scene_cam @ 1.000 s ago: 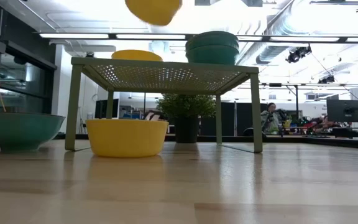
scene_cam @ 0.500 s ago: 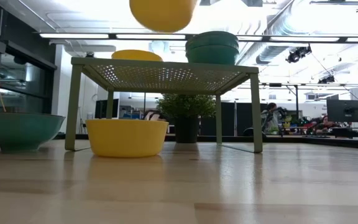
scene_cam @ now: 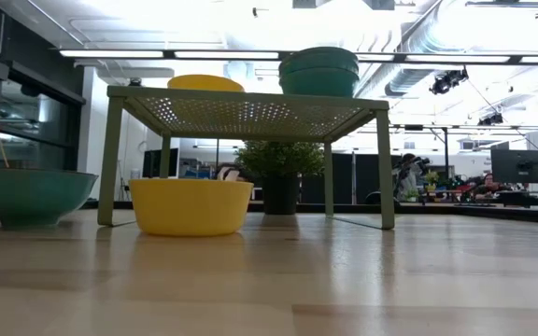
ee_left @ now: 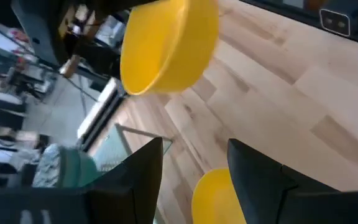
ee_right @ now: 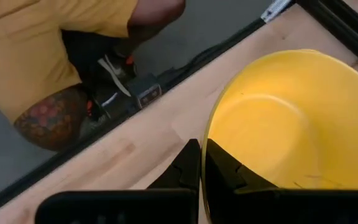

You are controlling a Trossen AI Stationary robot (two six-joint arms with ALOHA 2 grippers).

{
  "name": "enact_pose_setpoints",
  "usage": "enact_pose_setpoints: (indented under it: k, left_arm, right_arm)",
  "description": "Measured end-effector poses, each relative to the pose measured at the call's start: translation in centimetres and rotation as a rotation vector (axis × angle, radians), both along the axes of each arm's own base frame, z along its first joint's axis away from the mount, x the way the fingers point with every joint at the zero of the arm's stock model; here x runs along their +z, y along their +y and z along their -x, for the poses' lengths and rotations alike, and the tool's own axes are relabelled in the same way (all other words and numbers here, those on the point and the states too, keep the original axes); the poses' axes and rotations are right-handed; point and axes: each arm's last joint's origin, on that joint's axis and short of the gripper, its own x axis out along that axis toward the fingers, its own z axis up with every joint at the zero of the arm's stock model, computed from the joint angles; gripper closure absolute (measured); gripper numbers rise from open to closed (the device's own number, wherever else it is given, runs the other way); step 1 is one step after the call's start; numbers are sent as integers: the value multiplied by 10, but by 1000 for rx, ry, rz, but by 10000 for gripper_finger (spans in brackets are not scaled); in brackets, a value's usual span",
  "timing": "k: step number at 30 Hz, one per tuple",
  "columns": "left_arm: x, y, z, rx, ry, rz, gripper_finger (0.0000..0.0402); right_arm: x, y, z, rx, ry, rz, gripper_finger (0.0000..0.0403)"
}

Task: Pick & Place Mini bowls
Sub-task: Stack the yellow bowl on top of the yellow bowl on the shelf

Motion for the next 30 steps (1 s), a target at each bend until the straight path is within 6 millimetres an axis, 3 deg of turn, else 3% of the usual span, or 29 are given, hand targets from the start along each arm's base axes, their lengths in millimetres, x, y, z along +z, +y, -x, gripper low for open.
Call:
enact_pose_setpoints:
  k: [5, 8, 14, 22, 30]
  left_arm:
    - [-9, 0, -40, -81, 107, -24, 227]
    - [-6, 1, -52, -117, 134, -31, 227]
    - [-5, -7, -57, -198, 196, -40, 227]
    - [-8, -6, -56, -219, 226, -105, 227]
    - [-28, -13, -66, -253, 282, -190, 227]
  right_arm:
    - [-21, 15, -8, 6, 47, 18, 403]
    - [-35, 17, -11, -3, 108, 47, 403]
    - [-52, 19, -19, -15, 150, 84, 403]
    - [-51, 8, -29, -23, 113, 53, 403]
    - [-49, -1, -37, -16, 77, 35, 403]
